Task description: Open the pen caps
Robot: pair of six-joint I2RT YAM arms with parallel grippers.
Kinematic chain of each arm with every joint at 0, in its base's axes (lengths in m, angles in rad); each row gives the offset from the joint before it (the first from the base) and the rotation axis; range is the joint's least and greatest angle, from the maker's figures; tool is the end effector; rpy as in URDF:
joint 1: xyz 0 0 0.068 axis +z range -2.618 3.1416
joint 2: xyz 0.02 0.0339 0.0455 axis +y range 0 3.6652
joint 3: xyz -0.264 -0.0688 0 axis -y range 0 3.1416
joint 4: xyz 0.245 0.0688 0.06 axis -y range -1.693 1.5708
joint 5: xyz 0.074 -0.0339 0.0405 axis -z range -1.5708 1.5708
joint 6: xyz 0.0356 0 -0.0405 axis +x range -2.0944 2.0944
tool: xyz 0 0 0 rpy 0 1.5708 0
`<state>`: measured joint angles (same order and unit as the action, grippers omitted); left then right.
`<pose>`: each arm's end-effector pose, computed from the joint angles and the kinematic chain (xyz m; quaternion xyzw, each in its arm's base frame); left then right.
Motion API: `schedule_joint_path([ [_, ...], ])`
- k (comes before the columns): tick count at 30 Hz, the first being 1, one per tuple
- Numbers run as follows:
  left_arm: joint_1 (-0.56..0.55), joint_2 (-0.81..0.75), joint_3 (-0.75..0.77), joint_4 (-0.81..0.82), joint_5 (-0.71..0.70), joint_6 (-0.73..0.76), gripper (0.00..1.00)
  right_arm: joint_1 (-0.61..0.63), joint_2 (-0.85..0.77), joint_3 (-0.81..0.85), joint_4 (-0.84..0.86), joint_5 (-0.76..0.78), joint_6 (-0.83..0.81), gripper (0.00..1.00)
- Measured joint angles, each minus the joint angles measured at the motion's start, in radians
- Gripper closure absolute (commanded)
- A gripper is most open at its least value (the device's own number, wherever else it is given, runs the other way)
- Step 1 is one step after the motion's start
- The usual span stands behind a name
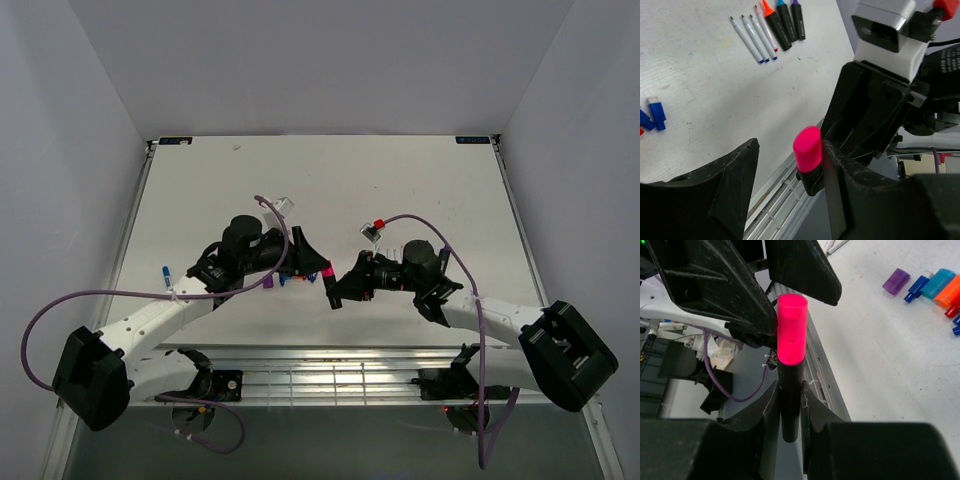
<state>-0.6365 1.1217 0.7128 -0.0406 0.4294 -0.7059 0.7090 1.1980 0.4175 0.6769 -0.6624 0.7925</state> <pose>0.1921 -0.1604 0.2627 0.0845 0.8309 -0.4644 0.2946 0.1692 0.1740 0.2191 -0.1882 0.7109 0.6085 0.2982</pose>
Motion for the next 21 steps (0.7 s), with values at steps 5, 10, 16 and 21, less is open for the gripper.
schedule_joint_path([
  [5,0.003,0.0,-0.023,0.108,0.074,-0.001,0.4,-0.008,0.059,-0.007,0.143,-0.078,0.091,0.92],
  [10,0.005,0.011,-0.03,0.167,0.126,-0.013,0.53,-0.01,0.111,-0.02,0.277,-0.118,0.153,0.92],
  [16,0.006,0.021,-0.039,0.202,0.158,-0.044,0.62,-0.022,0.144,-0.037,0.368,-0.137,0.199,0.92],
  [21,0.007,0.021,-0.053,0.231,0.175,-0.072,0.59,-0.037,0.151,-0.047,0.418,-0.137,0.227,0.92],
])
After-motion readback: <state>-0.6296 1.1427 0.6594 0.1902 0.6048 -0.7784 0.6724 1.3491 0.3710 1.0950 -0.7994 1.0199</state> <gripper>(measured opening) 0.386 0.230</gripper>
